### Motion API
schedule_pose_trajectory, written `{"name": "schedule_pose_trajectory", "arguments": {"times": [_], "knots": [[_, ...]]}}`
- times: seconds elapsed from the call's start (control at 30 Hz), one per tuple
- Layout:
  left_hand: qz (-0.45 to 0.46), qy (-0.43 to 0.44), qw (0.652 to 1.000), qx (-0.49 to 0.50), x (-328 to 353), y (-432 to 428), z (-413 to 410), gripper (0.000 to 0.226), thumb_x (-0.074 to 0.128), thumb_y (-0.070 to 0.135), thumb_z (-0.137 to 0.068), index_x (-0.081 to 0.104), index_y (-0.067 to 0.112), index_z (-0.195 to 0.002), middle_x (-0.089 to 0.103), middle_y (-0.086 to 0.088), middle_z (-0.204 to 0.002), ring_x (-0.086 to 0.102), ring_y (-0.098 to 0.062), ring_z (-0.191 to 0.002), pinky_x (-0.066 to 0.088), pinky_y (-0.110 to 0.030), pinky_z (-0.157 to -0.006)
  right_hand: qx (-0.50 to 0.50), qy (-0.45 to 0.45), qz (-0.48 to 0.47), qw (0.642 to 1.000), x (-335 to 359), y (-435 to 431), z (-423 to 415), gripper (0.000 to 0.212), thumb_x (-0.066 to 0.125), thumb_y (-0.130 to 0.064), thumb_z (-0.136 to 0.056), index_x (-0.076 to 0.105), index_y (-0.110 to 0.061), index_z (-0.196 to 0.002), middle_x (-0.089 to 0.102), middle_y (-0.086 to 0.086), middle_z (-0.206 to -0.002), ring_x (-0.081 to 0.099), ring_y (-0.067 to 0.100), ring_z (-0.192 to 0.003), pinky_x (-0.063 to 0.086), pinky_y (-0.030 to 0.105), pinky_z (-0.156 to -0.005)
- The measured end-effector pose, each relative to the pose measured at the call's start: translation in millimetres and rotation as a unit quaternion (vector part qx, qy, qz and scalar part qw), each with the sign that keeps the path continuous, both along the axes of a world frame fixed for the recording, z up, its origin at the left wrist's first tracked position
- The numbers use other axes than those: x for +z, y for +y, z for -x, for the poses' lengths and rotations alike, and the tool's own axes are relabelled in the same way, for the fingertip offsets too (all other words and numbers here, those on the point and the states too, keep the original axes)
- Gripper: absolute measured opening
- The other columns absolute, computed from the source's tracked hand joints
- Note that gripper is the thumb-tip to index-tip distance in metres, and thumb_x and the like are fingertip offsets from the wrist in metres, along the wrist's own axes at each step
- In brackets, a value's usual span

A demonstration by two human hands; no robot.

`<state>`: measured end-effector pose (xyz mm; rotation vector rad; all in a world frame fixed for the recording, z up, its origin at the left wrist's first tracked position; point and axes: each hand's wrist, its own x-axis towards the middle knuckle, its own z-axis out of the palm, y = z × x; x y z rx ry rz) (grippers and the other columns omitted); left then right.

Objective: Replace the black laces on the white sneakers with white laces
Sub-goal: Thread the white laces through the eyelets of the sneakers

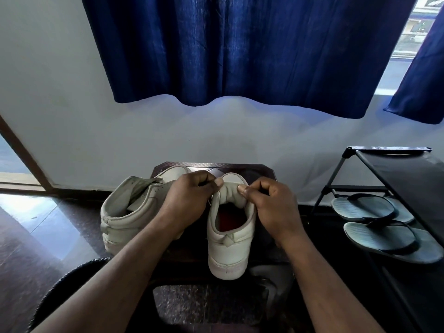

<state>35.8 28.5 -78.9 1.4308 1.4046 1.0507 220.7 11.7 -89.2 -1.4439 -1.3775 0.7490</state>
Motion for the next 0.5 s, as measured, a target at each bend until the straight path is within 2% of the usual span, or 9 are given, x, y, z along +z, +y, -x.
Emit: {"name": "schedule_pose_trajectory", "arguments": {"times": [0.07, 0.17, 0.3, 0.37, 0.43, 0.5], "knots": [[0.026, -0.008, 0.999, 0.022, 0, 2, -2, 0.035, 0.069, 0.033, -0.099, 0.067, 0.013, -0.070, 0.057, 0.002, -0.060, 0.046, -0.016, -0.055, 0.038, -0.029, -0.060, -0.007, 0.071, 0.040, 0.997, -1, 7, 6, 0.033, 0.082, -0.023, -0.082, 0.062, -0.018, -0.056, 0.061, -0.008, -0.058, 0.052, 0.008, -0.061, 0.042, 0.029, -0.063], [0.074, -0.056, 0.995, 0.029, -2, 6, -3, 0.036, 0.072, 0.034, -0.096, 0.069, 0.008, -0.073, 0.060, -0.009, -0.067, 0.048, -0.023, -0.064, 0.039, -0.038, -0.065, 0.001, 0.200, 0.089, 0.976, -1, 17, 11, 0.032, 0.083, -0.007, -0.074, 0.062, -0.018, -0.051, 0.058, 0.004, -0.061, 0.052, 0.016, -0.066, 0.041, 0.032, -0.066], [0.065, -0.046, 0.996, 0.049, -5, 7, -6, 0.036, 0.072, 0.034, -0.096, 0.069, 0.016, -0.065, 0.058, -0.006, -0.064, 0.047, -0.019, -0.060, 0.040, -0.034, -0.063, 0.019, 0.231, 0.104, 0.967, -5, 20, 8, 0.037, 0.081, -0.006, -0.076, 0.061, -0.019, -0.048, 0.056, -0.001, -0.056, 0.050, 0.014, -0.061, 0.041, 0.032, -0.068], [0.054, -0.047, 0.996, 0.046, -5, 4, -7, 0.035, 0.072, 0.036, -0.096, 0.068, 0.016, -0.067, 0.056, -0.003, -0.063, 0.044, -0.017, -0.056, 0.037, -0.030, -0.059, 0.027, 0.220, 0.083, 0.972, -9, 19, 8, 0.033, 0.079, -0.008, -0.080, 0.062, -0.016, -0.054, 0.056, 0.000, -0.059, 0.051, 0.015, -0.065, 0.041, 0.032, -0.069], [0.052, -0.069, 0.996, 0.014, -5, -1, -4, 0.034, 0.071, 0.039, -0.096, 0.070, 0.013, -0.074, 0.059, -0.004, -0.069, 0.050, -0.018, -0.063, 0.041, -0.032, -0.062, 0.047, 0.217, 0.069, 0.973, -11, 15, 6, 0.025, 0.080, -0.017, -0.082, 0.065, -0.006, -0.065, 0.059, 0.009, -0.069, 0.054, 0.019, -0.073, 0.044, 0.035, -0.075], [0.054, -0.096, 0.994, -0.017, -4, -4, 1, 0.033, 0.073, 0.041, -0.095, 0.072, 0.012, -0.081, 0.065, -0.008, -0.076, 0.056, -0.022, -0.071, 0.045, -0.037, -0.070, 0.069, 0.204, 0.070, 0.974, -14, 12, 1, 0.043, 0.080, -0.039, -0.078, 0.065, 0.002, -0.076, 0.062, 0.019, -0.077, 0.056, 0.022, -0.077, 0.046, 0.040, -0.078]]}}
